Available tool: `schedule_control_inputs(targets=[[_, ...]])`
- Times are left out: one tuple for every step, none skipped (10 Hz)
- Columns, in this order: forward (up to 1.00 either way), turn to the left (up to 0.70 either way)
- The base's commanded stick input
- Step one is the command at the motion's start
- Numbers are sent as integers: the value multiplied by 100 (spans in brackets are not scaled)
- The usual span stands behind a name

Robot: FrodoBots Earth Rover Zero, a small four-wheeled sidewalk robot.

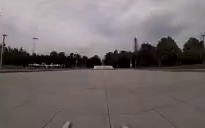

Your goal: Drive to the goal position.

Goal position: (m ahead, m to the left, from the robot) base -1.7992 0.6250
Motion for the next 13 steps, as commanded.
schedule_control_inputs(targets=[[70,0],[70,0],[70,0],[70,0],[70,0],[70,0],[70,0],[70,0],[70,-30],[70,-22],[70,-9],[70,0],[70,0]])
